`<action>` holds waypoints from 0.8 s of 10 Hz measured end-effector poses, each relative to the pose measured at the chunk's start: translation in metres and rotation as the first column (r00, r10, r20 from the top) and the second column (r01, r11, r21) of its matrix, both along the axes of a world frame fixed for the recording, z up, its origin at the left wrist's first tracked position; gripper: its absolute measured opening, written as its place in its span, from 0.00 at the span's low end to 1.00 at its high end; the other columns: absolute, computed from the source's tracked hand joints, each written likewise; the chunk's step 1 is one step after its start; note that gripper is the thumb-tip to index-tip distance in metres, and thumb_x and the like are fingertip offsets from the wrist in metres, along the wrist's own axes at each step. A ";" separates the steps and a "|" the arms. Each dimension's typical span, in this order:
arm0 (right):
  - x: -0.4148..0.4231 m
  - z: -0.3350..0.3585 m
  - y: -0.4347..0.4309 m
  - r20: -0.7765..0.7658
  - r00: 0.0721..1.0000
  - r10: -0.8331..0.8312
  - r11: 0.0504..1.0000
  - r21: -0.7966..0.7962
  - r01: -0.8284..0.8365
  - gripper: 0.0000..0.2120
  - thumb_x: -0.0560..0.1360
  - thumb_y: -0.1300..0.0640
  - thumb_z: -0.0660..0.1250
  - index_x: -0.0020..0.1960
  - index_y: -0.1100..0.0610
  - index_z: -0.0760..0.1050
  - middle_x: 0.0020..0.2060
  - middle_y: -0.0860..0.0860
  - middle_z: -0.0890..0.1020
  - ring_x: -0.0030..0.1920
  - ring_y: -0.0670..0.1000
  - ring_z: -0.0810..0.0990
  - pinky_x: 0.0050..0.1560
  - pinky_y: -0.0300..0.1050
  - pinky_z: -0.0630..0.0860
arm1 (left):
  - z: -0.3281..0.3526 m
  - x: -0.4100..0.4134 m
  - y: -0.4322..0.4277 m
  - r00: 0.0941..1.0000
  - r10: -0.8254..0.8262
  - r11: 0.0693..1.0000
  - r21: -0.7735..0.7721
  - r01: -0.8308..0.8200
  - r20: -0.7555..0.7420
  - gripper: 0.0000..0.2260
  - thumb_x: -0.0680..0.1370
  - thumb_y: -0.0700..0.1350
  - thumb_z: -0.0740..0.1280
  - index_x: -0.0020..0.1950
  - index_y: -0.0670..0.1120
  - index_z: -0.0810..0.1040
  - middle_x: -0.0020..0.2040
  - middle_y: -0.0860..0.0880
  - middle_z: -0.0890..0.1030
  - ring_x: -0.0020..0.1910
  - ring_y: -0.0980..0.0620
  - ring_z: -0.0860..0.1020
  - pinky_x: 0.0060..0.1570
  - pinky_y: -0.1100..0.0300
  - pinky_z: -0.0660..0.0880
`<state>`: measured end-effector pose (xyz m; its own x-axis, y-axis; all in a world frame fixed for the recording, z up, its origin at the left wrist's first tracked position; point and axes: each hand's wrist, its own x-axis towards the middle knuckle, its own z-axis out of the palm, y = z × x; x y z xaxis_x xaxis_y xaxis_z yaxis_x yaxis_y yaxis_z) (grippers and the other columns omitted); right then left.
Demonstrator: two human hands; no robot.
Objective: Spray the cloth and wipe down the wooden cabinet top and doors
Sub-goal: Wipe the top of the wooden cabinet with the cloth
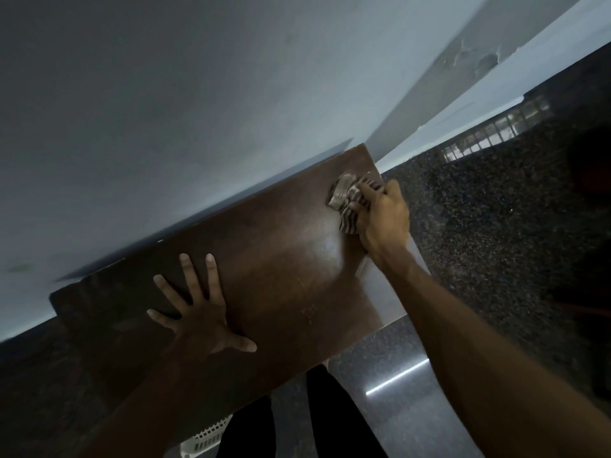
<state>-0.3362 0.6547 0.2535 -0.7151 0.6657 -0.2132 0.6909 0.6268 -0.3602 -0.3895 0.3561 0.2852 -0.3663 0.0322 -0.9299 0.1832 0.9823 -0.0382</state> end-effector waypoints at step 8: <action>-0.032 -0.005 -0.068 0.028 1.000 -0.012 1.000 -0.028 0.012 0.11 0.81 0.49 0.64 0.60 0.53 0.74 0.37 0.39 0.67 0.36 0.40 0.72 0.30 0.33 0.66 | -0.010 0.002 -0.008 0.998 -0.020 0.999 0.043 0.023 -0.068 0.79 0.51 0.66 0.82 0.66 0.56 0.13 0.62 0.45 0.09 0.65 0.29 0.17 0.64 0.19 0.40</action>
